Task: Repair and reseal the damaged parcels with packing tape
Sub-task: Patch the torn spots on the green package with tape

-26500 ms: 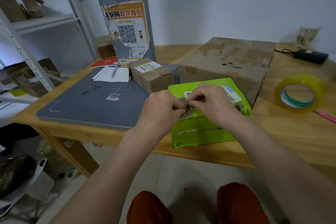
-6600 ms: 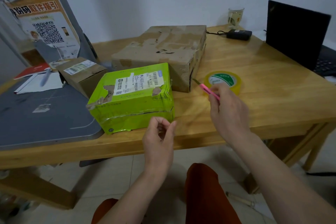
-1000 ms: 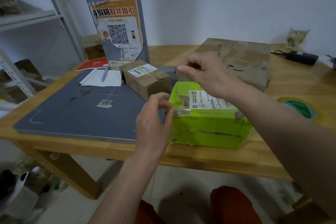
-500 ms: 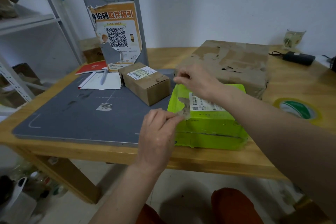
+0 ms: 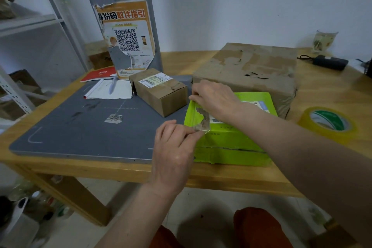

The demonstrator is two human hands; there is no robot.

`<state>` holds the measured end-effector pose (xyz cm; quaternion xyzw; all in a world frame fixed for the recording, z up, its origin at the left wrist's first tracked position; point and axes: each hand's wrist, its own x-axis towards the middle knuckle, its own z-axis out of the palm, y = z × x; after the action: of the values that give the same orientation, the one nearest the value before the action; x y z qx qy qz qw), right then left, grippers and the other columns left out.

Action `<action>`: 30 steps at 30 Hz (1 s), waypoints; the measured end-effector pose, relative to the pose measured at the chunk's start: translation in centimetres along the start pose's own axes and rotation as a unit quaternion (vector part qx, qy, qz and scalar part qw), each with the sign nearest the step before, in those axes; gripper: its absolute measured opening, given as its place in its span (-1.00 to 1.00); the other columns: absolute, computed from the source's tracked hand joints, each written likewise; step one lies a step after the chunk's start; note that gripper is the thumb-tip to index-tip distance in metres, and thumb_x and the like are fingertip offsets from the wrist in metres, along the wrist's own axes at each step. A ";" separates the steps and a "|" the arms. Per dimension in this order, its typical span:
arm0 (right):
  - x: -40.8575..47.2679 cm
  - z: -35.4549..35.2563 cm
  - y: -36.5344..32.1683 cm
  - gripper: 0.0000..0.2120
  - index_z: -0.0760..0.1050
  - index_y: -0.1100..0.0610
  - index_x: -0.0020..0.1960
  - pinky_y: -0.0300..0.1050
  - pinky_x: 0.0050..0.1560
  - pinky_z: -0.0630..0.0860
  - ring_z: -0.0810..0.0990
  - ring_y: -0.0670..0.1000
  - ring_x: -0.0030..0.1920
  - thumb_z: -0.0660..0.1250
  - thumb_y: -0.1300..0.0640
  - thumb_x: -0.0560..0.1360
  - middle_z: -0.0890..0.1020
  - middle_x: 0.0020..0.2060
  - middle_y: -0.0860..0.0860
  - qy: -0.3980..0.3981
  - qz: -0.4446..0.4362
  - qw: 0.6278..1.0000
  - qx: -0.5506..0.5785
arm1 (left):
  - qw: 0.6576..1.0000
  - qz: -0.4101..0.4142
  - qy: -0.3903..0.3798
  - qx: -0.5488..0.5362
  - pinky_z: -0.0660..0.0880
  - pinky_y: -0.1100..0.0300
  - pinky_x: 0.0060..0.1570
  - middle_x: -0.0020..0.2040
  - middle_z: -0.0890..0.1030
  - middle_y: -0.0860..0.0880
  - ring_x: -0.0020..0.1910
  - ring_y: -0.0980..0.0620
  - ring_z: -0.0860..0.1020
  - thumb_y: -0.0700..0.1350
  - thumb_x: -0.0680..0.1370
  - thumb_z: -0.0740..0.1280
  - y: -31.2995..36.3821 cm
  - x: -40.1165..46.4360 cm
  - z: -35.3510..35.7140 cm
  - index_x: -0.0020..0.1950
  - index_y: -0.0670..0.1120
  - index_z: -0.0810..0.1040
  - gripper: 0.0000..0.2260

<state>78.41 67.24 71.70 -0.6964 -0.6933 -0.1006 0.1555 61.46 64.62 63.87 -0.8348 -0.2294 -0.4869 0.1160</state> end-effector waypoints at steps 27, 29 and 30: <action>-5.4 -1.6 -0.6 -0.59 0.37 0.15 0.36 0.02 0.36 0.26 0.32 0.10 0.41 -0.01 -0.03 0.66 0.40 0.39 0.09 -0.175 0.023 0.979 0.099 | 0.991 0.015 -0.129 -0.032 0.22 -0.15 0.46 0.46 0.39 -0.14 0.50 -0.07 0.27 -0.31 0.47 0.39 0.7 -2.0 1.2 0.49 -0.15 0.31 -0.41; -5.0 -1.5 -0.2 -0.46 0.14 0.14 0.53 -0.06 0.51 -0.02 0.03 -0.02 0.54 -0.08 -0.12 0.64 0.10 0.55 0.04 -0.210 0.025 0.973 0.087 | 0.989 0.010 -0.142 -0.032 0.23 -0.13 0.46 0.48 0.36 -0.16 0.51 -0.08 0.25 -0.31 0.48 0.36 0.8 -2.1 1.2 0.50 -0.17 0.29 -0.40; -4.8 -1.5 -0.1 -0.42 0.05 0.13 0.56 -0.08 0.52 -0.11 -0.06 -0.05 0.55 -0.10 -0.15 0.64 0.00 0.56 0.01 -0.220 0.028 0.972 0.075 | 0.988 0.011 -0.149 -0.027 0.24 -0.13 0.45 0.49 0.34 -0.16 0.52 -0.08 0.24 -0.31 0.48 0.35 0.8 -2.1 1.1 0.51 -0.18 0.29 -0.41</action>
<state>78.38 62.23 71.37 -0.7067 -0.6965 0.1117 0.0543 61.83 63.83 61.50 -0.9032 -0.2218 -0.3621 0.0634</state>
